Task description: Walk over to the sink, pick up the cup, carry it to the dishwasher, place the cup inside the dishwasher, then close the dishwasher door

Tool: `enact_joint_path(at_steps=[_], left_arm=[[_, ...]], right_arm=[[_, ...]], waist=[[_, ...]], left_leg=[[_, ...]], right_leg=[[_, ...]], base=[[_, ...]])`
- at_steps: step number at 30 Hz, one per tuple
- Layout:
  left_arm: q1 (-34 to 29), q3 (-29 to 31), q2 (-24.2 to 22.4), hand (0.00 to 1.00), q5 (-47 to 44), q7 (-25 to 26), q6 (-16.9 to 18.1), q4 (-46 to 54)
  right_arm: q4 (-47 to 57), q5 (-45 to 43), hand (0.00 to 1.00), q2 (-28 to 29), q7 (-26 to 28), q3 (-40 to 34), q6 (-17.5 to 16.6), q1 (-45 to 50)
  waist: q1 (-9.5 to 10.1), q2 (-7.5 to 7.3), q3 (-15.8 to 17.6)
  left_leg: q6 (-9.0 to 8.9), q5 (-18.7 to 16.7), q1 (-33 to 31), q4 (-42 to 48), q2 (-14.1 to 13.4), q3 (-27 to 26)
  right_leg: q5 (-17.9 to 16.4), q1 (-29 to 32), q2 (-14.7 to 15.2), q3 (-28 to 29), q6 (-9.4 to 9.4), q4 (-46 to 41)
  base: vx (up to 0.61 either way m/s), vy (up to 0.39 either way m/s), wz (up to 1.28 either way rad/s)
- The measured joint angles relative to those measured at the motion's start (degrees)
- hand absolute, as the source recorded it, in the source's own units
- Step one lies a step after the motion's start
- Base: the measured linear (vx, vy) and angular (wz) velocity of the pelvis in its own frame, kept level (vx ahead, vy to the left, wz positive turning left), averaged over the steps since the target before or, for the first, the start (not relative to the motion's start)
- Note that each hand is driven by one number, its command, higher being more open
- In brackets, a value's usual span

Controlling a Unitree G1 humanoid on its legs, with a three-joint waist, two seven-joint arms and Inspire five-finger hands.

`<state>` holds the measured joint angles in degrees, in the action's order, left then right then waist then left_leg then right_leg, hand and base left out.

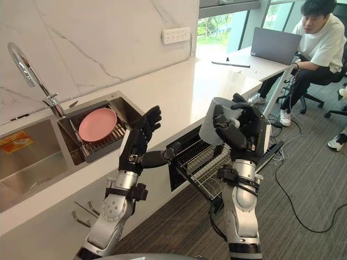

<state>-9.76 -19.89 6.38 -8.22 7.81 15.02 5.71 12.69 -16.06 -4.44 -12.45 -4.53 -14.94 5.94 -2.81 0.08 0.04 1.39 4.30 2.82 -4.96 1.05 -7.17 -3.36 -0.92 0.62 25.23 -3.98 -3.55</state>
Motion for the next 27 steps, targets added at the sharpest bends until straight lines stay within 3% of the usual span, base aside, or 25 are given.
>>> enact_joint_path(at_steps=[7, 17, 20, 23, 27], left_arm=[[-8.2, 2.7, 2.2, 0.9, -2.0, -5.8, -0.4, -12.8], [-9.7, 6.9, 3.8, 0.9, 0.1, -7.5, -1.3, -25.4], [-6.8, 9.7, 3.8, 0.9, 1.6, -6.7, -1.6, -34.4], [-5.8, 12.7, 3.8, 0.9, 2.3, -5.1, -2.3, -37.8], [-1.9, 13.9, 3.7, 0.9, 2.6, -3.9, -2.2, -40.7]], right_arm=[[-3.5, 3.4, 0.3, -2.9, 2.1, -2.6, 1.3, 4.3], [-15.5, 9.6, 0.3, -4.9, 2.0, -4.2, 2.5, 4.0], [-20.8, 10.1, 0.3, -6.9, 1.5, -4.2, 2.9, 0.5], [-24.0, 11.9, 0.3, -9.2, 0.9, -4.9, 3.5, -4.3], [-28.5, 12.6, 0.3, -13.4, 0.2, -4.6, 3.6, -13.3]], waist=[[0.15, -0.07, 0.2], [0.32, -0.36, 1.0], [0.21, -0.19, 2.9], [0.43, 0.01, 7.2], [0.59, 1.84, 12.8]], left_leg=[[-0.37, -0.4, -0.5, 0.0, 0.0, 0.5], [-0.57, -0.3, -1.9, 0.0, -0.3, 2.1], [-0.56, -0.3, -2.6, 0.4, -0.3, 2.7], [-0.15, -0.9, -6.3, 3.9, -0.3, 3.1], [0.02, -2.4, -14.8, 10.9, -0.8, 3.4]], right_leg=[[-0.3, 0.0, 0.4, -0.6, -0.36, 0.7], [-0.5, 0.6, 0.4, -2.9, 0.53, 1.1], [-0.6, 1.1, 0.5, -4.0, 0.37, 1.0], [0.1, 3.1, 0.5, -4.5, 0.69, 0.5], [1.3, 8.9, 0.0, -4.8, 0.04, -1.4]], base=[[0.0, -0.013, 0.03], [0.01, -0.031, 0.1], [0.0, -0.033, 0.1], [-0.02, -0.023, 0.11], [-0.08, -0.016, 0.08]])
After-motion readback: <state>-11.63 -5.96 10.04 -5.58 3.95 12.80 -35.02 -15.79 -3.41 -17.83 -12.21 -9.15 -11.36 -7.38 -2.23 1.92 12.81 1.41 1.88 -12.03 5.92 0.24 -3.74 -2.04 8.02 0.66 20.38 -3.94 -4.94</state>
